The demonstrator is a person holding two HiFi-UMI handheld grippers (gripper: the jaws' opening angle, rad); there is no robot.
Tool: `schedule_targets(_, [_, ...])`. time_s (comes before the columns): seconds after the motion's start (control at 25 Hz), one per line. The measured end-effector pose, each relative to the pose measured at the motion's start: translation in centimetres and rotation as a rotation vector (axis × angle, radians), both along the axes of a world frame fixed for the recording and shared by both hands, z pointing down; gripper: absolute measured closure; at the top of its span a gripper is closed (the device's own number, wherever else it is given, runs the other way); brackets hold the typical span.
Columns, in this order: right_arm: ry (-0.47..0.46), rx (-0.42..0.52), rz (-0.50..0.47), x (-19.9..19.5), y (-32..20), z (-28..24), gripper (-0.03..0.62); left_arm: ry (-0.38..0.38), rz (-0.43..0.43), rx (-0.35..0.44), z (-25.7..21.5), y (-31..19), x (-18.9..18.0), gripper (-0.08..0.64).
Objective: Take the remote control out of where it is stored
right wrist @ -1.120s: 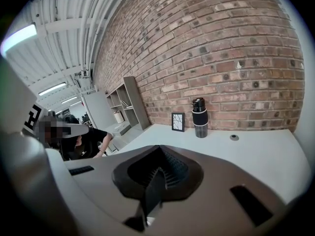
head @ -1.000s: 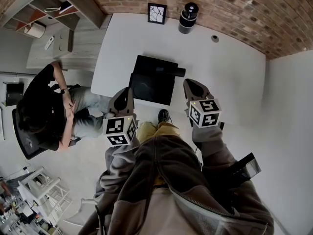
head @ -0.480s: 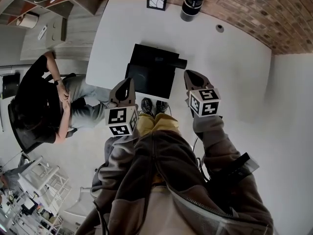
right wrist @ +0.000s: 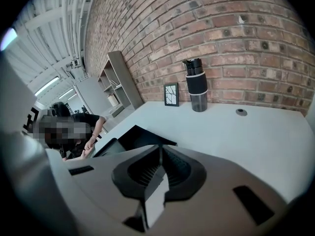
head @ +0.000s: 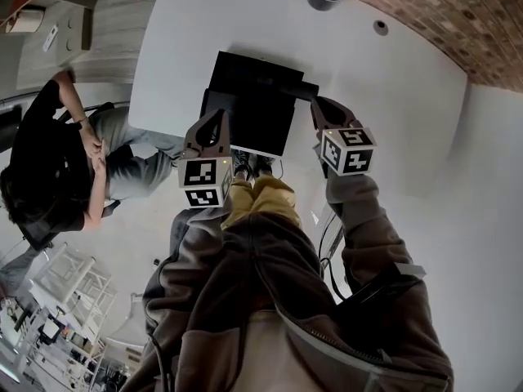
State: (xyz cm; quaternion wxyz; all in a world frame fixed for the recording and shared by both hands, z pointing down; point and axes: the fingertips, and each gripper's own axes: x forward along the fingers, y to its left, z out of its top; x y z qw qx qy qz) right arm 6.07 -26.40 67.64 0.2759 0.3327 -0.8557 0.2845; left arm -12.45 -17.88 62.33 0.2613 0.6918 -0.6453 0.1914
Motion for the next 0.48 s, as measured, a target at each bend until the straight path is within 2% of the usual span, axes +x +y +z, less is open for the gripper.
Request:
schedule_targets(0.4, [0.034, -0.028, 0.043, 0.7, -1.6, 3.1, 0.586, 0.04, 0.041, -0.11, 4.2, -1.8, 0.8, 0.554])
schedule_targets(0.44, [0.027, -0.038, 0.054, 0.8, -2.0, 3.4, 0.579, 0.043, 0.043, -0.112, 4.3, -2.0, 0.9, 0.554])
schedule_targets(0.48, [0.015, -0.055, 0.069, 0.8, -2.3, 3.7, 0.538, 0.045, 0.043, -0.112, 4.5, -2.3, 0.9, 0.554])
